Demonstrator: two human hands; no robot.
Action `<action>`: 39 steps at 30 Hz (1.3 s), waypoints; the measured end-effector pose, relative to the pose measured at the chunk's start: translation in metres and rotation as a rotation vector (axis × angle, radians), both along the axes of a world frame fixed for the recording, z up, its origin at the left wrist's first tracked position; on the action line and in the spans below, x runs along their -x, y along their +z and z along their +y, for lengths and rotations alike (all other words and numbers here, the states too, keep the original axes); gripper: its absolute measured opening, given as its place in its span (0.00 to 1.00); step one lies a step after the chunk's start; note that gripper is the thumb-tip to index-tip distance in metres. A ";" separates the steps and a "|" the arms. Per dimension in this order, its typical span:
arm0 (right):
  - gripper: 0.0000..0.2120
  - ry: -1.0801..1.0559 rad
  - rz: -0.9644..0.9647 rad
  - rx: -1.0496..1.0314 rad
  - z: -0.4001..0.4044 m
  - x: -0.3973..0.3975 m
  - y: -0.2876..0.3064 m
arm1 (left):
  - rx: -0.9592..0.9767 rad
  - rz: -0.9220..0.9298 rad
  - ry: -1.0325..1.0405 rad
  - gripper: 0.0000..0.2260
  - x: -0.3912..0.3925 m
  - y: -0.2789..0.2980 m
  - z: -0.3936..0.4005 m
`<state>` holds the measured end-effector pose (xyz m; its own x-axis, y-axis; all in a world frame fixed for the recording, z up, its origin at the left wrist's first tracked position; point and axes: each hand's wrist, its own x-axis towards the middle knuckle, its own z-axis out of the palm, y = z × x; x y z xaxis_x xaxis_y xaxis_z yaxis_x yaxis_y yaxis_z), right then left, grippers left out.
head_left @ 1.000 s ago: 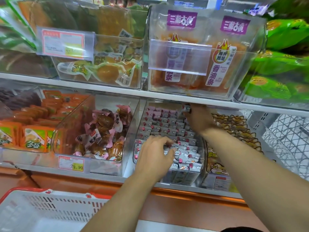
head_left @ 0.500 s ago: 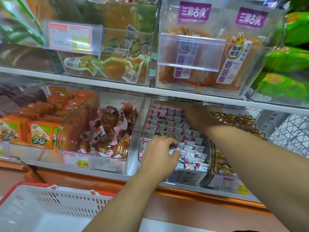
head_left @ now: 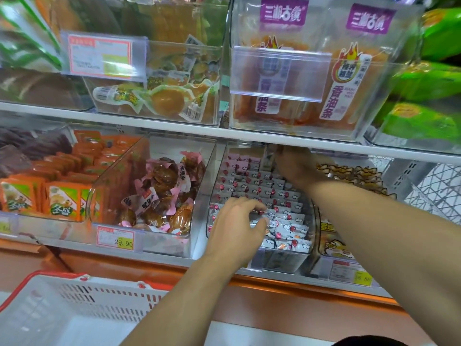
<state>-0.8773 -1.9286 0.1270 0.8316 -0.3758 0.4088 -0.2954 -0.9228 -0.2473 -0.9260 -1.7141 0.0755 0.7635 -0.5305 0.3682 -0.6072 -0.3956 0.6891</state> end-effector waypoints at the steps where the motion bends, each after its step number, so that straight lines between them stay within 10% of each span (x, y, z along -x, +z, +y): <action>1: 0.12 -0.007 -0.052 -0.005 0.001 0.004 0.002 | 0.000 0.001 0.006 0.10 0.001 0.001 0.001; 7: 0.14 -0.296 -0.323 -0.608 0.023 0.034 0.015 | 0.191 0.140 0.057 0.10 0.012 0.013 0.012; 11: 0.11 -0.154 -0.614 -1.415 0.079 0.078 0.017 | 0.489 0.339 0.182 0.11 0.015 0.023 0.022; 15: 0.06 -0.066 -0.588 -1.708 0.120 0.115 0.019 | 0.740 0.665 0.232 0.05 0.015 0.030 0.034; 29: 0.05 0.018 -0.385 -1.642 0.109 0.139 -0.004 | 0.883 1.072 -0.084 0.09 0.011 0.039 0.043; 39: 0.05 -0.022 -0.429 -1.623 0.101 0.136 -0.007 | 0.871 0.890 -0.008 0.08 0.016 0.042 0.033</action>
